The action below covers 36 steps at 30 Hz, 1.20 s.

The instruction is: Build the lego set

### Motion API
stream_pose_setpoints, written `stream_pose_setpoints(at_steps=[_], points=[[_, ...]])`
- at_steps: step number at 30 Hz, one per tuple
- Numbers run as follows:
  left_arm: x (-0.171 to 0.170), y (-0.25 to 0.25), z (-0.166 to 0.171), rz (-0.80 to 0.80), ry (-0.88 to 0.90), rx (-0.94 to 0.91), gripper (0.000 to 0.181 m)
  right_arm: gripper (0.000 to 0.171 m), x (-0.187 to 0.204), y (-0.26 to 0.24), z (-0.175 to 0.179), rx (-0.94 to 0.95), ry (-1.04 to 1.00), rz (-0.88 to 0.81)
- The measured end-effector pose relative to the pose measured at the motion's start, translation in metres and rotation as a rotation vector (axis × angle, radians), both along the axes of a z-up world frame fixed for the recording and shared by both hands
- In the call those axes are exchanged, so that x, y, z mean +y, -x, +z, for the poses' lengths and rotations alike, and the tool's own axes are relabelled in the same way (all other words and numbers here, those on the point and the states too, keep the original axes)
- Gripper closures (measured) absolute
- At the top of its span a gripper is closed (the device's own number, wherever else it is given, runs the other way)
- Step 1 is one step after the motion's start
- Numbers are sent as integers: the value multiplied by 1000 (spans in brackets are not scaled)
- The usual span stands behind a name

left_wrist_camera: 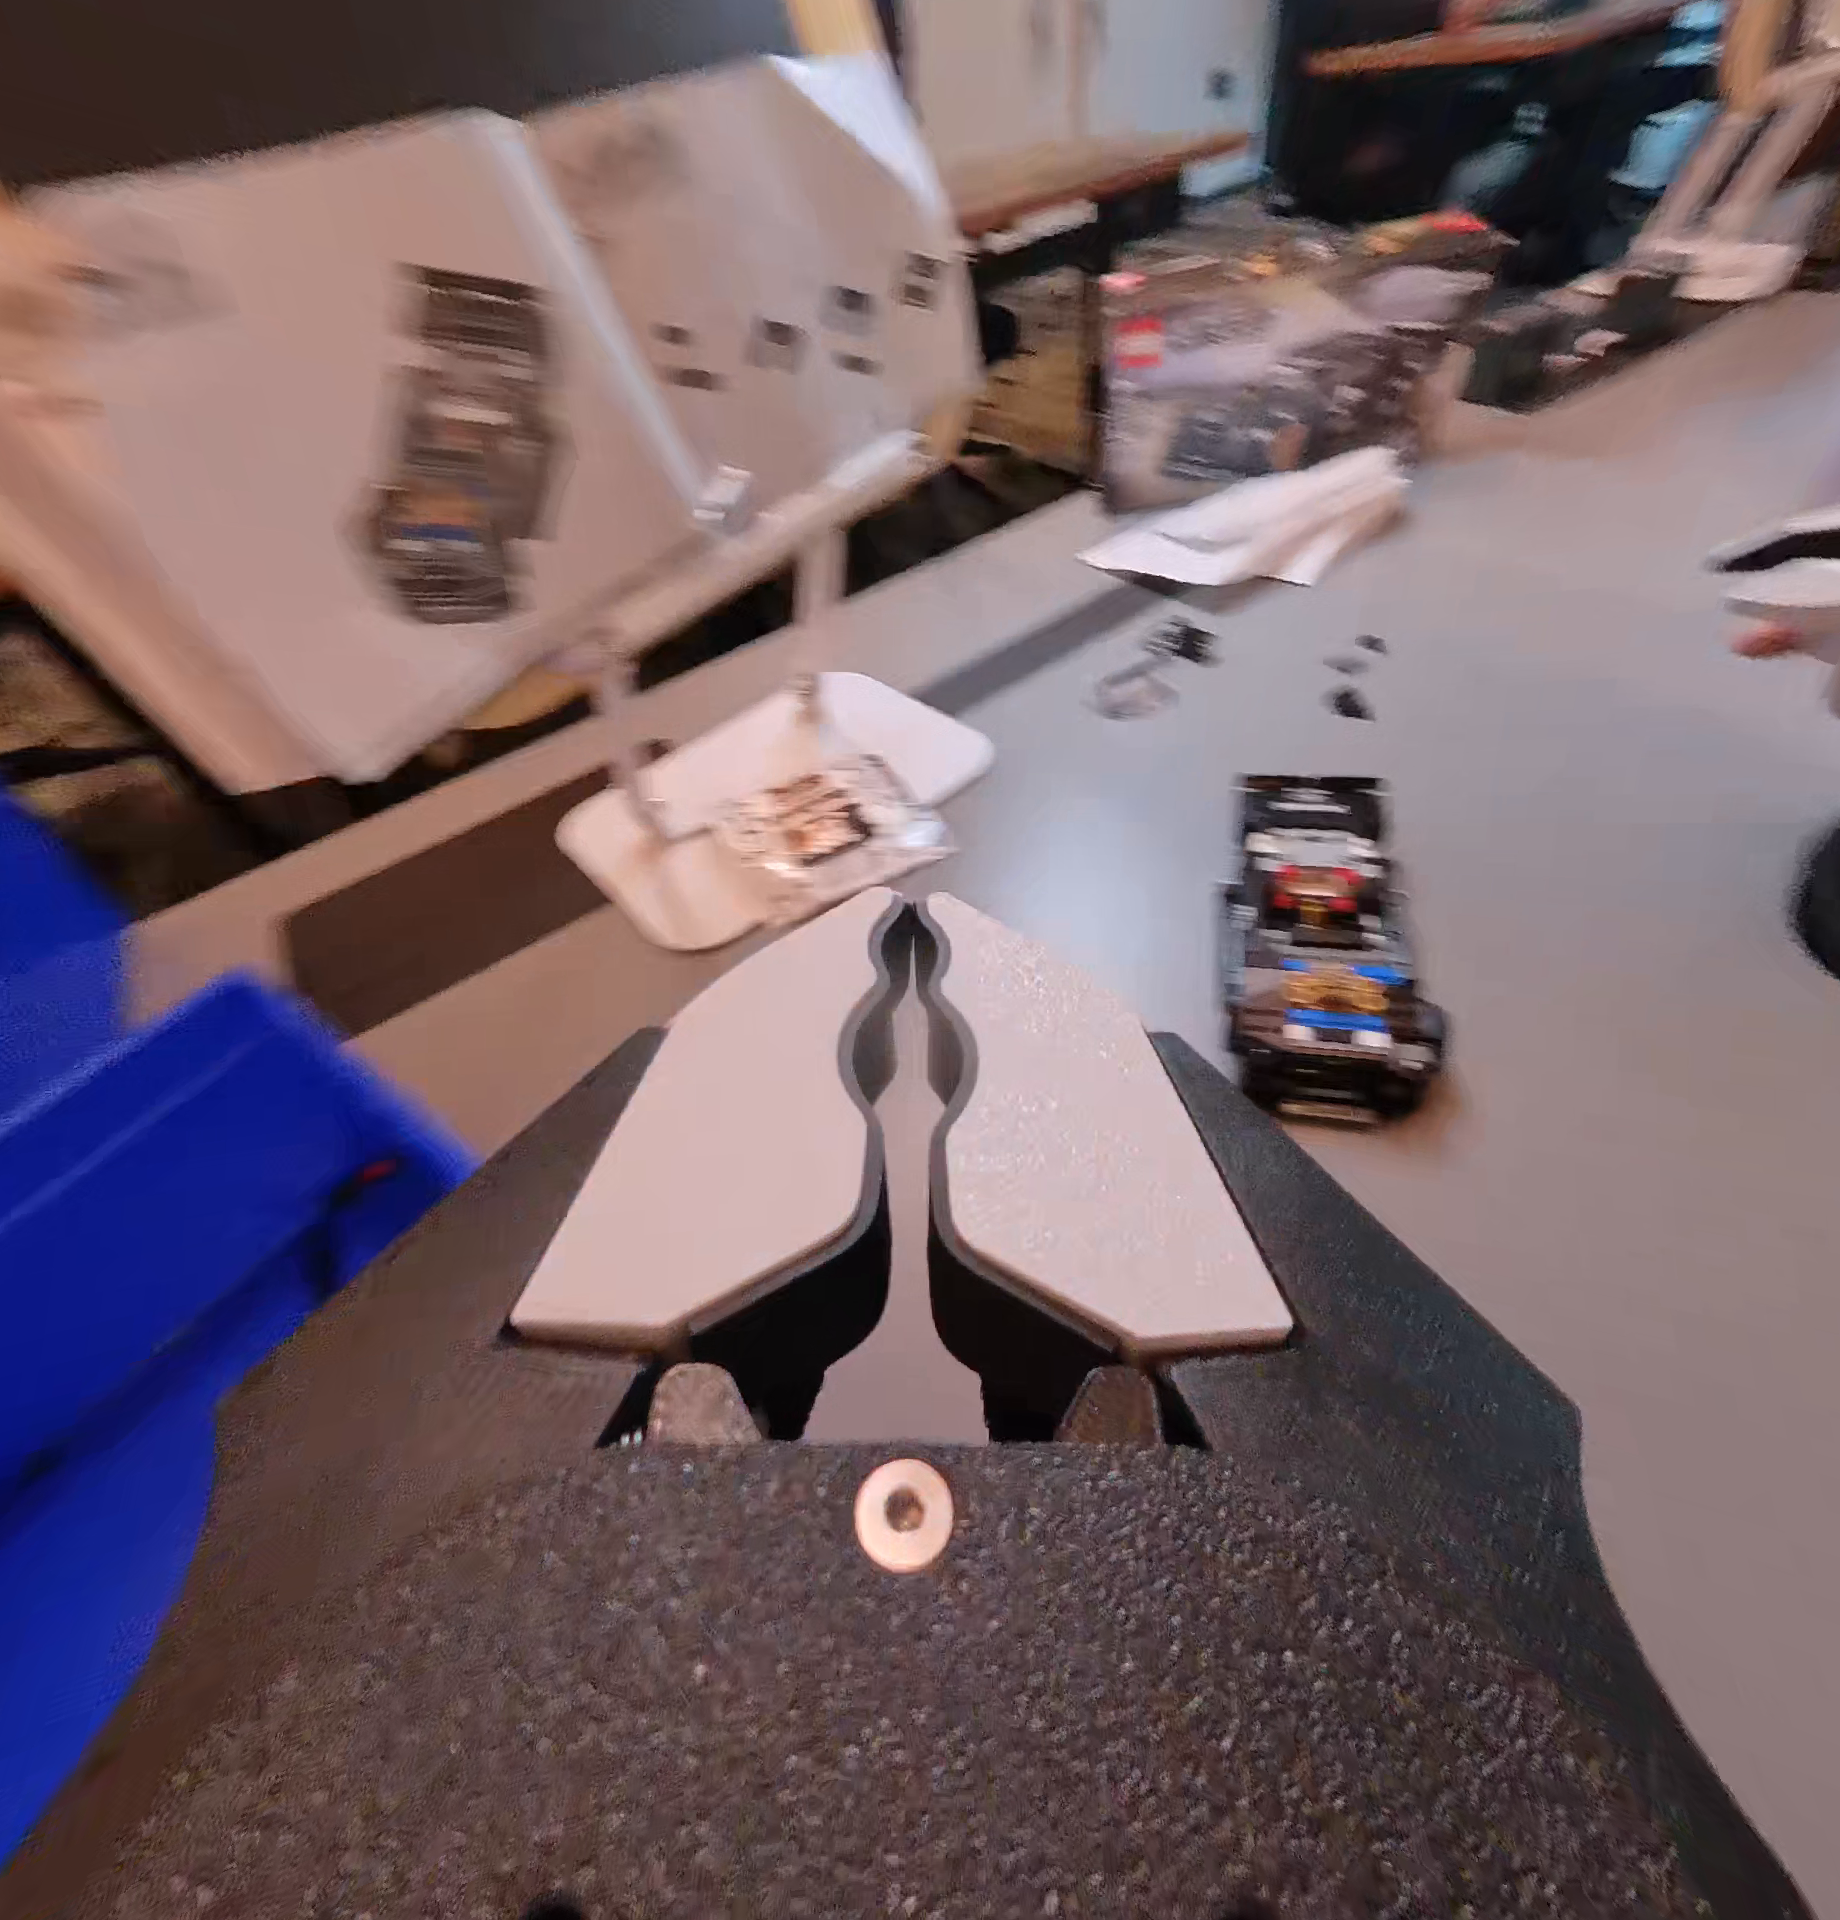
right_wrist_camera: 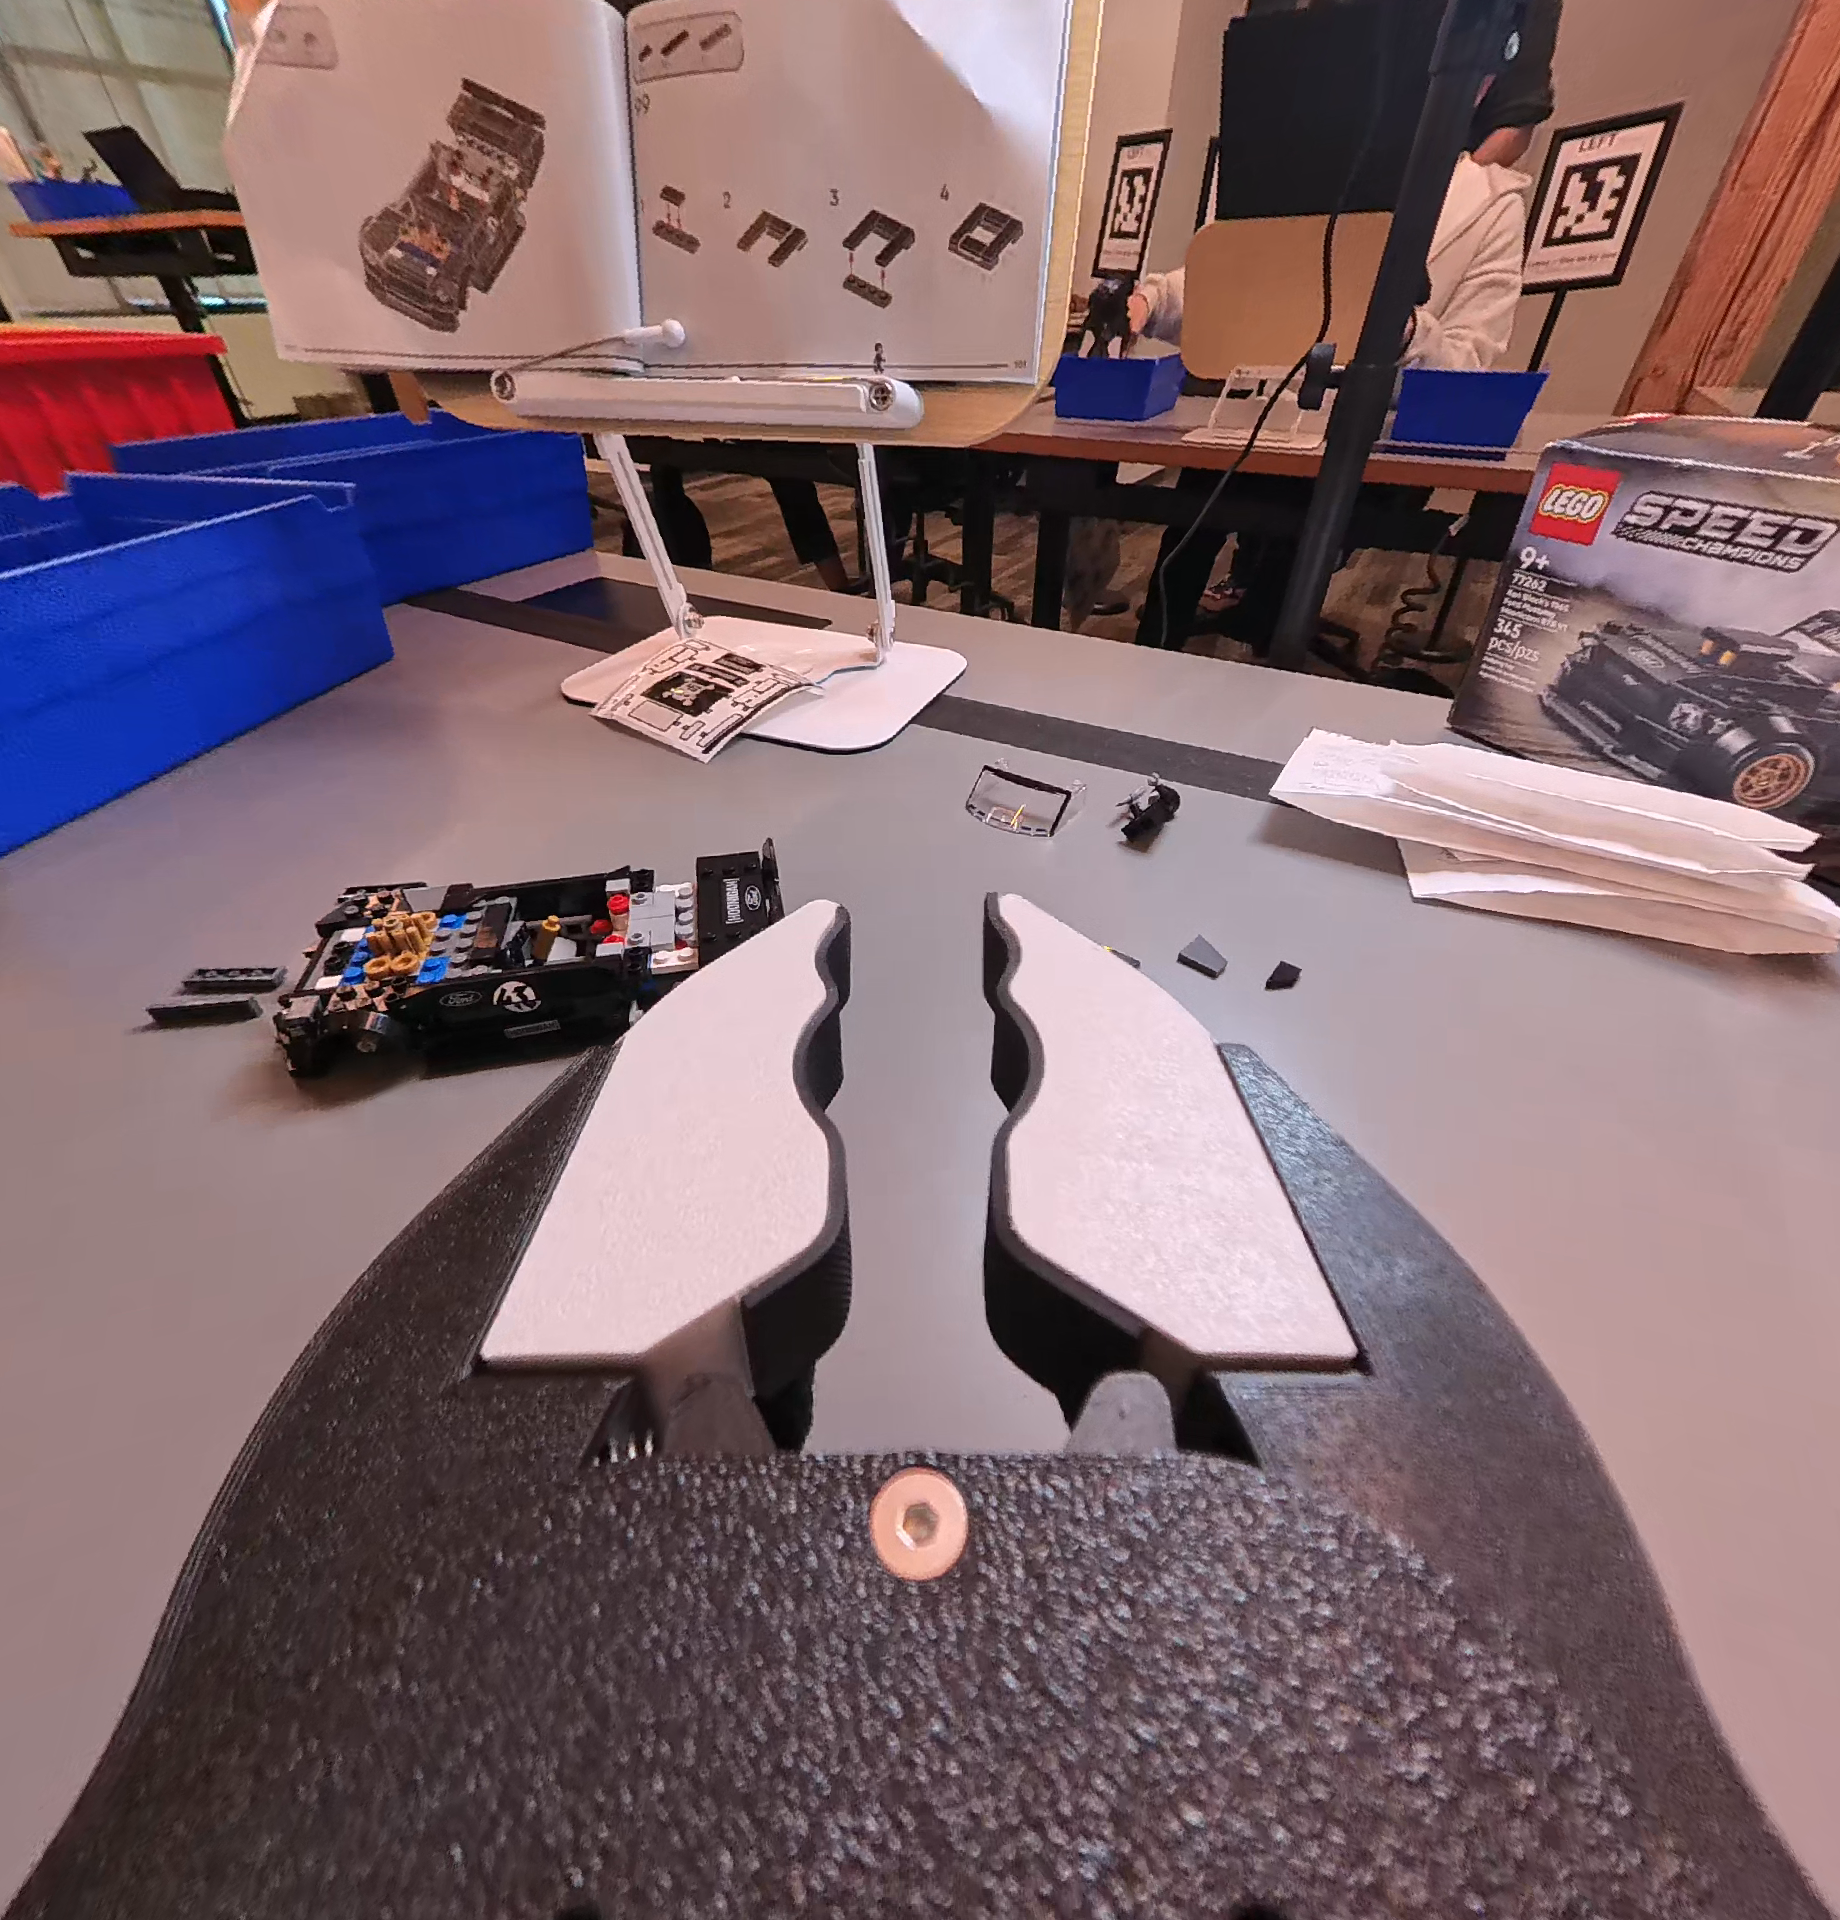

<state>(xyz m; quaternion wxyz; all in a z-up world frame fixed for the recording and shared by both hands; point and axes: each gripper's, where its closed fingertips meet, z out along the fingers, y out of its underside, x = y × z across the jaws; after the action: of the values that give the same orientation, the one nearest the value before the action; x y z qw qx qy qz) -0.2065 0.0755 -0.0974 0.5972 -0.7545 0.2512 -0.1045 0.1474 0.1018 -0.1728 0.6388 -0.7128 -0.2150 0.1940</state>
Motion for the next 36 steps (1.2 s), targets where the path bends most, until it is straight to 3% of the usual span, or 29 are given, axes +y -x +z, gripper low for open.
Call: stream_pose_setpoints(at_steps=[6, 10, 15, 20, 27, 36], points=[[-1, 127, -8, 321, 71, 110, 181, 146, 0, 2, -1, -6, 2, 8], [-6, 174, -34, 372, 186, 149, 181, 146, 0, 1, -1, -6, 1, 4], [-8, 202, -67, 403, 334, 197, 167, 146, 0, 2, -2, -13, 4, 6], [-13, 207, -91, 358, 478, 248, 148, 146, 1, 3, -4, -18, 12, 10], [-11, 208, -101, 262, 596, 333, 150, 147, 2, 5, -5, -41, 4, 16], [-31, 170, -153, -70, 911, 514, 155, 147, 4, 7, -8, -75, 11, 4]])
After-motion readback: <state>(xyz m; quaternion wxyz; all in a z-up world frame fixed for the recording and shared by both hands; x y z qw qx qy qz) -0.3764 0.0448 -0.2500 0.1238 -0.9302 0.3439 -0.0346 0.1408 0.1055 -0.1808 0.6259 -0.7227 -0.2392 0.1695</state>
